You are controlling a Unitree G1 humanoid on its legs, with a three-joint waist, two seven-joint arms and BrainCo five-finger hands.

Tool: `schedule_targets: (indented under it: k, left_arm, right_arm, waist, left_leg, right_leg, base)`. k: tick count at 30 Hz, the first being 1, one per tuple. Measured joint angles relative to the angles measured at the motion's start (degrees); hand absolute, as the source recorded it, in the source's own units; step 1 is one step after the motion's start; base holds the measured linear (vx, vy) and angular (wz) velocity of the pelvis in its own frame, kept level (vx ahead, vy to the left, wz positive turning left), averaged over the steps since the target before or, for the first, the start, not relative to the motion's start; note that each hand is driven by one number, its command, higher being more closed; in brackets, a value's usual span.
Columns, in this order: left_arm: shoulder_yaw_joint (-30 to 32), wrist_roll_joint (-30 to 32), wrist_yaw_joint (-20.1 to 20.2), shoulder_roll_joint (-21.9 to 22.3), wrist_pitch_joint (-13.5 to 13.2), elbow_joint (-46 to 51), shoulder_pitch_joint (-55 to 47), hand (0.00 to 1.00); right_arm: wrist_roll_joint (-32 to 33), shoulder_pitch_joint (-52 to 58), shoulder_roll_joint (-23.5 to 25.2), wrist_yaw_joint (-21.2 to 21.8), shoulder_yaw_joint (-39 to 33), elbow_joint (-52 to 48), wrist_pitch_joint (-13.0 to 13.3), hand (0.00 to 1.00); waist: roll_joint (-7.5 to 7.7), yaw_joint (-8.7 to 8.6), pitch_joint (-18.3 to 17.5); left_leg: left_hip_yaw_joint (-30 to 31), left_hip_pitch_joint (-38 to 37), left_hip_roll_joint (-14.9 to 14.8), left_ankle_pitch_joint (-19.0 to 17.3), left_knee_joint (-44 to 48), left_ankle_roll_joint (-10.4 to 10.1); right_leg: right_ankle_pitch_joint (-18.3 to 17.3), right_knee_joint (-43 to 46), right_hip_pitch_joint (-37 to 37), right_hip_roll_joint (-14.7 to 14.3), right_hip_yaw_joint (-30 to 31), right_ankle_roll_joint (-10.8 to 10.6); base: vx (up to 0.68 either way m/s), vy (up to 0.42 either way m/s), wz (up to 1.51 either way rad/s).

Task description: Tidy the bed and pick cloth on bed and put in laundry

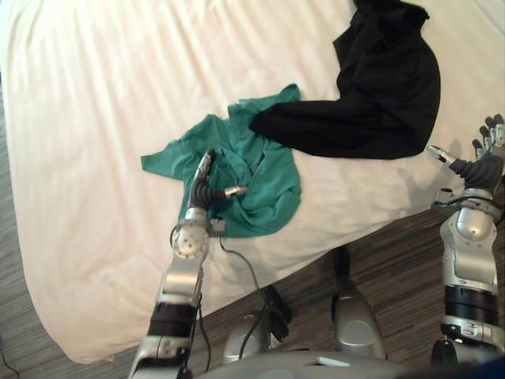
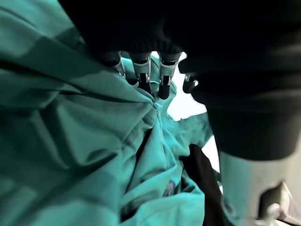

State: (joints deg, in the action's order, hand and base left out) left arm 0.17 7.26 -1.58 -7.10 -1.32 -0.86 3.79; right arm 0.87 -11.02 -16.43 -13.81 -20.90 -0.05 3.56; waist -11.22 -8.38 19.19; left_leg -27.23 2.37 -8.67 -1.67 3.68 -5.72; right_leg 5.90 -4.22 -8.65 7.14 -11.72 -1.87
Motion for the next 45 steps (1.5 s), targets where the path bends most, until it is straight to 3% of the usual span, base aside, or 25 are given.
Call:
schedule_targets:
  k: [3,6,12,13,16,22,28,33,34,39,45]
  left_arm:
    - [-0.3,0.1,0.4,0.0,-0.6,-2.3,1.2,0.0]
    - [-1.6,1.3,-1.4,-0.2,-2.1,-10.4,6.1,0.0]
    - [-1.2,10.5,-3.8,-4.4,-6.0,-24.1,13.9,0.0]
    - [-0.8,12.2,-3.8,-4.9,-6.2,-25.6,14.8,1.0]
    - [2.4,15.0,-3.9,-6.0,-6.5,-27.5,15.8,1.0]
    - [5.6,16.2,-5.2,-8.2,-6.8,-27.5,16.6,1.0]
    - [4.2,8.6,-4.5,-11.3,-10.3,-25.0,15.0,1.0]
    - [4.3,-2.0,-0.3,-12.0,-14.6,-22.3,9.0,1.0]
    - [4.4,-3.4,0.8,-11.9,-15.2,-22.3,8.4,1.0]
    - [8.1,-5.9,2.0,-10.6,-16.1,-20.7,3.2,1.0]
    - [12.5,-6.1,3.0,-8.8,-16.7,-20.7,-2.1,1.0]
  right_arm:
    - [0.0,-0.1,2.1,0.3,0.6,0.0,-0.1,0.0]
    - [0.0,-0.7,2.1,0.2,1.6,0.0,0.0,0.0]
    - [0.2,-3.6,2.5,-0.6,3.5,1.3,0.0,0.0]
    - [0.5,-4.0,2.5,-0.6,4.1,2.2,0.0,0.0]
    - [0.8,-5.3,2.4,-0.6,6.9,2.2,0.7,0.0]
    - [1.1,-5.0,0.8,-1.7,6.7,1.0,1.8,0.0]
    - [-2.7,-14.4,-9.6,-2.4,7.2,2.6,1.3,0.0]
    - [-4.9,-23.9,-21.2,-2.0,10.9,9.6,1.1,0.0]
    - [-5.6,-25.2,-23.4,-1.9,11.7,11.5,1.0,0.0]
    - [-6.7,-30.3,-28.1,-0.1,16.3,15.2,0.6,0.0]
    - [-6.8,-37.6,-32.3,2.1,22.2,21.1,0.4,0.0]
  waist:
    - [0.02,0.1,0.0]
    - [0.21,0.2,0.1]
    - [1.1,0.18,0.7]
    - [1.09,0.19,0.7]
    - [1.09,-0.05,0.7]
    - [2.26,-0.43,1.5]
    - [1.84,-0.05,1.2]
    - [1.81,0.52,1.5]
    - [1.73,1.4,1.6]
    - [1.03,2.39,2.8]
    - [-1.3,3.1,4.0]
  left_leg:
    - [0.5,0.1,0.4,0.0,-1.5,0.0]
    - [0.8,1.0,1.1,0.0,-1.6,0.0]
    - [-1.0,2.7,2.0,-0.1,-1.8,0.2]
    - [-1.2,2.7,2.0,-0.2,-2.0,0.3]
    - [-2.1,2.8,2.0,-1.4,-3.5,1.1]
    - [-2.0,3.9,3.5,0.7,-6.7,1.2]
    - [-0.4,4.8,3.8,3.3,-8.8,2.0]
    - [2.8,5.8,3.7,3.3,-8.2,2.1]
    - [2.9,5.8,3.7,3.3,-8.0,2.1]
    - [4.5,6.8,3.8,3.3,-7.7,2.1]
    - [5.7,8.4,3.6,4.3,-9.4,2.1]
  right_leg:
    - [0.0,-0.4,-0.1,0.0,-0.4,0.0]
    - [0.0,-0.3,-1.1,0.7,-0.1,0.0]
    - [1.0,0.5,-5.3,1.3,3.3,-1.4]
    - [1.2,0.6,-5.6,1.2,3.7,-1.7]
    - [2.0,0.6,-7.8,0.5,5.4,-2.0]
    - [3.6,0.0,-9.8,1.2,6.2,-2.6]
    - [4.9,-0.4,-10.8,1.1,4.5,-1.5]
    - [4.9,-0.4,-10.3,1.6,2.3,-1.5]
    - [4.9,-0.4,-10.0,1.8,1.9,-1.5]
    - [4.6,-0.8,-9.8,2.1,0.9,-1.6]
    - [4.5,-0.9,-11.3,1.7,-0.3,-1.5]
  base:
    - [-0.04,-0.007,0.17]
    - [-0.09,-0.015,0.0]
    - [-0.14,-0.024,-0.24]
    - [-0.17,-0.038,-0.32]
    - [-0.17,-0.018,-0.34]
    - [-0.11,-0.011,-0.03]
    - [0.06,-0.015,0.14]
    - [0.08,-0.006,0.22]
    - [0.04,0.003,0.12]
    - [0.02,0.0,0.12]
    - [0.03,-0.012,0.09]
